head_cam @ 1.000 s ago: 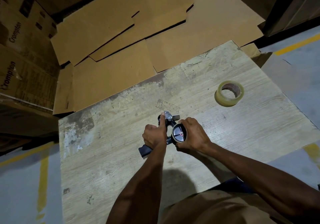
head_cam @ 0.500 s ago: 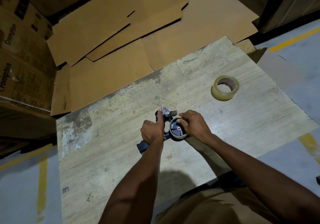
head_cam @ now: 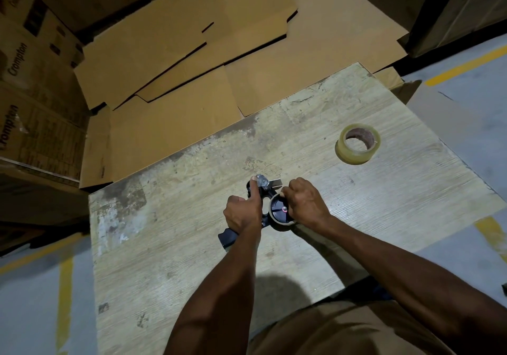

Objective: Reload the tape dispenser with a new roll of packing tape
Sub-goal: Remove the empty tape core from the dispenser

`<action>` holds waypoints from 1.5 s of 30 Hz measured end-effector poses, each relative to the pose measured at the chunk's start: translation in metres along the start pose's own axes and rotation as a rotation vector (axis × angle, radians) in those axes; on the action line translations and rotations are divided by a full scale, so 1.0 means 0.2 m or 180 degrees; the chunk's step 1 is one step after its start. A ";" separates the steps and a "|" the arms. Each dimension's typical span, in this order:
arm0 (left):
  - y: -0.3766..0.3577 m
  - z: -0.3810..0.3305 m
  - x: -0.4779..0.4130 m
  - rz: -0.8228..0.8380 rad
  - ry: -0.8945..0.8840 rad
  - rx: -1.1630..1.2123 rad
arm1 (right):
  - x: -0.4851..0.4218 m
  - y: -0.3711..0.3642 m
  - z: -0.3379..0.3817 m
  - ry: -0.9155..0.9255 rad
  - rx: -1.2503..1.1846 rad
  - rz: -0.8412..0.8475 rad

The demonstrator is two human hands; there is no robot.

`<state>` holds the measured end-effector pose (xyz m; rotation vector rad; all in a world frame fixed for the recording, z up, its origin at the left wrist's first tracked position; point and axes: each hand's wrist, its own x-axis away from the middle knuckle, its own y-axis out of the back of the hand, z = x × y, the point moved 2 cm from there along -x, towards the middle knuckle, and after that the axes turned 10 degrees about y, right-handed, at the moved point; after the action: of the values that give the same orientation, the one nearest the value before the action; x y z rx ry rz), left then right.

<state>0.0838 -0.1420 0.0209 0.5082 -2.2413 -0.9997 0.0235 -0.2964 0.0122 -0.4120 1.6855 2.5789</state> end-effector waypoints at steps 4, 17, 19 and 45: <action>0.00 -0.01 0.01 0.0034 0.0017 0.0000 | 0.00 0.01 -0.01 -0.0117 -0.0151 -0.0030; 0.01 -0.01 0.02 0.0073 -0.0043 -0.0133 | 0.32 -0.05 0.17 0.0706 -0.0153 -0.0276; 0.01 -0.01 0.02 0.0083 -0.0074 -0.0131 | 0.33 -0.08 0.16 0.0662 -0.0124 -0.0416; 0.00 0.00 0.00 0.0024 -0.0080 0.0052 | 0.31 -0.03 0.05 0.0278 -0.0879 -0.0536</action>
<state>0.0843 -0.1417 0.0215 0.4966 -2.2737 -0.9897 -0.0375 -0.2918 -0.0037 -0.6556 1.2538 2.7055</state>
